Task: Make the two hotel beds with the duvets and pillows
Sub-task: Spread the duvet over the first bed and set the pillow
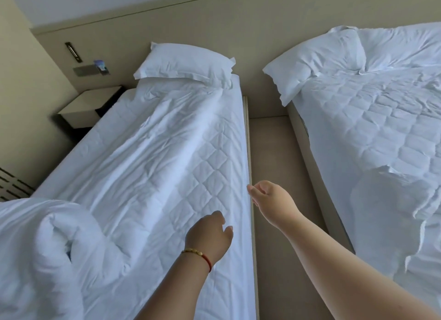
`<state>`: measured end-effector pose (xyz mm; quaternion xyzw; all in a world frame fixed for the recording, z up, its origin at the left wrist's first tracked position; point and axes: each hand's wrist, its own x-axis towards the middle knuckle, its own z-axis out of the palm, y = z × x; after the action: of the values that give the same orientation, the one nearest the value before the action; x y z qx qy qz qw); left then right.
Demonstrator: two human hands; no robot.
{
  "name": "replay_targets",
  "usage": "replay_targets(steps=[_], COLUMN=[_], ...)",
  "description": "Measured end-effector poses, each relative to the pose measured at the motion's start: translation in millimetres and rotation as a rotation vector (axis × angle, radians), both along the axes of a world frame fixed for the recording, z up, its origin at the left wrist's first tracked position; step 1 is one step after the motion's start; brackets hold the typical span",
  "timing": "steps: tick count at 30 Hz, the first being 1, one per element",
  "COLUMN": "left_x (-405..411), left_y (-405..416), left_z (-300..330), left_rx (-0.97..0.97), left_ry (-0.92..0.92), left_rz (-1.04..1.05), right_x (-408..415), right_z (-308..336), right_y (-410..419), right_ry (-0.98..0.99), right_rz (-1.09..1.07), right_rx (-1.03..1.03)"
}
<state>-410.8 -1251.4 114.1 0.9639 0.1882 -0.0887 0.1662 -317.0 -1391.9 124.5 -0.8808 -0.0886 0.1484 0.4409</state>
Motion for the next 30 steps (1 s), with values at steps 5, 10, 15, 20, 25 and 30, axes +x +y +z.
replay_targets(steps=[5,10,15,20,25,30], left_x=[21.6,41.9,71.8,110.5,163.4,251.2], left_y=[2.5,-0.8,-9.2,-13.4,3.0,48.0], left_z=[3.8,6.8,5.6,4.1,2.8,2.9], left_rx=[-0.003,-0.002,-0.003,-0.042,-0.047,-0.04], left_ry=[-0.022,-0.027,-0.033,-0.036,-0.056,-0.061], left_rz=[0.014,0.08,0.112,0.133,0.155,0.188], right_x=[19.6,41.4,68.4,108.5,167.8,262.4], right_z=[1.9,2.1,5.5,10.5,9.3,14.4], right_y=[6.4,1.9,-20.0,-40.1,-26.5,20.8], right_ry=[-0.021,-0.005,-0.019,-0.038,-0.05,-0.071], right_rz=[0.017,0.093,0.1,0.049,0.055,0.101], right_rx=[-0.007,-0.043,-0.075,-0.075,-0.057,-0.06])
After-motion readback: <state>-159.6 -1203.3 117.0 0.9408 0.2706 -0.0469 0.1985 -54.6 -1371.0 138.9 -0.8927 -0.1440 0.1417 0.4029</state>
